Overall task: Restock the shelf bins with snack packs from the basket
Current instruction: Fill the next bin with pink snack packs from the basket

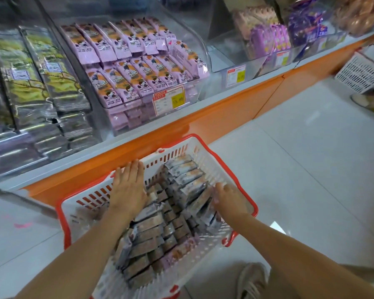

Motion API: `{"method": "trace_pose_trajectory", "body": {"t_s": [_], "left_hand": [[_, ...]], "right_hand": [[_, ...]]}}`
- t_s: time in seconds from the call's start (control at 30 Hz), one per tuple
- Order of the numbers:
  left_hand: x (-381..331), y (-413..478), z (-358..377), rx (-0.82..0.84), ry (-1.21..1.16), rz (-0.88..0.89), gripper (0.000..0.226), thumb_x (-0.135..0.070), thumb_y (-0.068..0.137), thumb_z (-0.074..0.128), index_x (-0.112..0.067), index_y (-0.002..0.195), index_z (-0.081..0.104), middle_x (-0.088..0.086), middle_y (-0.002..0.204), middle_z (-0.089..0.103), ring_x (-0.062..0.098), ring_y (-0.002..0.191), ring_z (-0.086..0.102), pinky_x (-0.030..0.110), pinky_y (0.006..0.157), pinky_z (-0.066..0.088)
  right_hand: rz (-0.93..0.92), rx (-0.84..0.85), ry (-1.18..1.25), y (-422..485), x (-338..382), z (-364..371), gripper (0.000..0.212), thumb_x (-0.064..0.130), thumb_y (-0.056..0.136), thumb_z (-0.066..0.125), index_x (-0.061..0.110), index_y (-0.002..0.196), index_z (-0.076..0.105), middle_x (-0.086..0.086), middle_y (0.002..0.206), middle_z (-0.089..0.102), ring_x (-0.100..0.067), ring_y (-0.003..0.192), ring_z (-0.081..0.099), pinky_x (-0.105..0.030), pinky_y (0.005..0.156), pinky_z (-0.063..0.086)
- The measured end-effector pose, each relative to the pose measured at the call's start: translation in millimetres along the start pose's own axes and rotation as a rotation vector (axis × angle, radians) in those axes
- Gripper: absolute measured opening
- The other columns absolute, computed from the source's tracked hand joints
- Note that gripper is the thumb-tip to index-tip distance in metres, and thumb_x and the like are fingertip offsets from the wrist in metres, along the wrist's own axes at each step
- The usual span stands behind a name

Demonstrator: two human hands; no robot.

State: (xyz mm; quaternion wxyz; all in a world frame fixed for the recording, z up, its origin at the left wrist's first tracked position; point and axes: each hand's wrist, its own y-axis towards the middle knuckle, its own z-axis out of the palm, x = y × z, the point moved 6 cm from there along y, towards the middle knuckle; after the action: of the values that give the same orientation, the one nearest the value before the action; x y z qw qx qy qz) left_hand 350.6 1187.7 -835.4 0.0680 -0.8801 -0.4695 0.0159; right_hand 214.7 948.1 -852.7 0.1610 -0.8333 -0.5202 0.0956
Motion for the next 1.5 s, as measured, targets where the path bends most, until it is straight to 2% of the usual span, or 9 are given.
{"method": "trace_pose_trajectory", "body": {"t_s": [0.13,0.3,0.53,0.8,1.0,1.1,1.23,1.33,1.5], "left_hand": [[1.6,-1.2,3.1,-0.059,-0.012,0.027,0.084,-0.046,0.095,0.048,-0.004,0.156,0.008,0.015,0.164,0.009,0.033,0.152,0.010,0.050,0.122,-0.001],[-2.5,-0.2,-4.8,-0.008,-0.177,0.006,0.069,-0.037,0.101,0.041,-0.010,0.157,0.011,0.009,0.165,0.009,0.027,0.152,0.004,0.045,0.123,-0.002],[-38.3,-1.5,-55.8,0.121,-1.040,-0.096,0.034,-0.051,0.101,0.041,-0.032,0.125,0.056,-0.003,0.119,0.065,0.020,0.103,0.061,0.036,0.094,0.049],[-36.9,-5.9,-92.4,-0.038,-1.371,-0.268,0.012,-0.037,0.094,0.063,-0.031,0.098,0.054,0.007,0.111,0.066,0.025,0.098,0.064,0.042,0.091,0.051],[-20.8,-12.4,-125.5,-0.181,-1.457,-0.310,0.019,-0.033,0.096,0.060,-0.019,0.108,0.055,0.008,0.106,0.068,0.024,0.092,0.064,0.038,0.082,0.050],[-14.6,-20.7,-158.8,-0.348,-1.373,-0.241,0.022,-0.032,0.098,0.057,-0.018,0.114,0.053,0.000,0.103,0.065,0.022,0.096,0.062,0.036,0.085,0.049],[1.8,-41.6,-210.3,-0.847,-0.683,-0.087,0.045,-0.033,0.090,0.046,-0.008,0.126,0.054,0.008,0.124,0.055,0.027,0.120,0.046,0.040,0.102,0.037],[11.1,-26.5,-209.2,-0.788,-0.303,-0.031,0.059,-0.024,0.087,0.056,-0.009,0.142,0.046,0.013,0.152,0.039,0.033,0.147,0.024,0.052,0.122,0.013],[18.8,-11.6,-190.7,-0.560,0.008,-0.051,0.077,-0.035,0.095,0.046,-0.012,0.157,0.006,0.011,0.165,0.011,0.030,0.153,0.001,0.052,0.119,-0.016]], "right_hand": [[-0.008,-0.079,0.222,-2.1,6.5,-10.4,0.029,0.033,0.101,0.045,0.012,0.122,0.050,-0.010,0.117,0.054,-0.028,0.104,0.055,-0.031,0.076,0.039],[-0.183,-0.150,0.404,-12.4,29.1,-43.4,0.028,0.020,0.091,0.059,0.015,0.118,0.055,0.002,0.104,0.052,-0.016,0.086,0.053,-0.025,0.068,0.038],[-0.450,-0.358,0.664,-28.1,62.2,-99.5,0.038,0.007,0.081,0.074,0.022,0.110,0.055,0.011,0.093,0.049,0.000,0.083,0.051,-0.013,0.068,0.042],[-0.608,-0.509,0.724,-55.3,77.1,-143.5,0.028,0.011,0.080,0.076,0.009,0.104,0.062,0.002,0.097,0.054,0.003,0.083,0.051,-0.009,0.071,0.040],[-0.703,-0.514,0.654,-68.4,77.0,-169.2,0.035,0.013,0.082,0.072,0.018,0.115,0.062,0.003,0.106,0.058,-0.001,0.087,0.051,-0.013,0.076,0.041],[-0.707,-0.583,0.709,-69.3,79.8,-196.5,0.030,0.013,0.084,0.070,0.018,0.113,0.064,0.007,0.101,0.059,-0.001,0.083,0.051,-0.021,0.073,0.044],[-0.657,-0.706,0.793,-58.5,81.4,-244.0,0.027,0.010,0.084,0.070,0.017,0.109,0.064,0.009,0.101,0.061,0.000,0.084,0.053,-0.019,0.074,0.042],[-0.601,-0.765,0.781,-39.8,81.6,-272.5,0.026,0.011,0.084,0.070,0.017,0.109,0.063,0.004,0.101,0.062,0.000,0.081,0.052,-0.015,0.071,0.039],[-0.523,-0.796,0.687,-3.4,92.2,-301.7,0.022,0.015,0.086,0.069,0.023,0.106,0.061,0.001,0.097,0.059,-0.010,0.078,0.052,-0.023,0.070,0.040]]}}
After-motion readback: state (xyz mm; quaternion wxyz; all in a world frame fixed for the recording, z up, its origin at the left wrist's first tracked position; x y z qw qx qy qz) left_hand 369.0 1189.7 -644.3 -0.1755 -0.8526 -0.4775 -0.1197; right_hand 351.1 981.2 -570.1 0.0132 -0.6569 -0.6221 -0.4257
